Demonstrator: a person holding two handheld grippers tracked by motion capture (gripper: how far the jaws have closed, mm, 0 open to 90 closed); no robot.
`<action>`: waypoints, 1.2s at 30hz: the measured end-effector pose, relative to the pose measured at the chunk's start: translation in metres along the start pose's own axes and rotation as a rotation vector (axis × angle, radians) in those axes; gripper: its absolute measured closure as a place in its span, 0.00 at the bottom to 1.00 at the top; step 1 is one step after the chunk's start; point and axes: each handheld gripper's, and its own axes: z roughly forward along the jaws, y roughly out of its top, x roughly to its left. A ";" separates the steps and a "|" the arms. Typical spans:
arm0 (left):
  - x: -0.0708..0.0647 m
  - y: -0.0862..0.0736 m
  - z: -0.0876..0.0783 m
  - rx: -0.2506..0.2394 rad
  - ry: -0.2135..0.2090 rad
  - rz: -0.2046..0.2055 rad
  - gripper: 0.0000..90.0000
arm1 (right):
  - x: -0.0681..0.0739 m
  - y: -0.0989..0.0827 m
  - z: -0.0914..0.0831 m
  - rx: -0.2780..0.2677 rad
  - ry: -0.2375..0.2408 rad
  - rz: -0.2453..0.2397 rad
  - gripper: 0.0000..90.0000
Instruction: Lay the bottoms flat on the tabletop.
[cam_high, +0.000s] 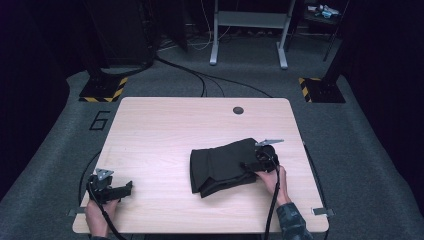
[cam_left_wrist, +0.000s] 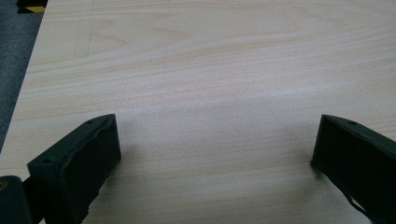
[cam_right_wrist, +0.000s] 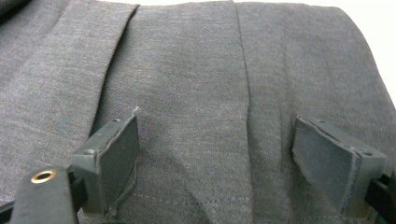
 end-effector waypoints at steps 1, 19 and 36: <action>0.000 0.000 0.000 0.000 0.000 0.000 0.01 | 0.004 -0.002 -0.001 -0.001 -0.009 0.003 0.17; 0.000 0.000 0.000 -0.003 0.005 0.005 0.01 | 0.063 -0.024 0.000 -0.050 0.007 -0.001 0.11; -0.002 0.001 -0.001 0.019 0.036 -0.055 0.00 | -0.024 -0.058 -0.067 -0.135 -0.126 0.076 0.00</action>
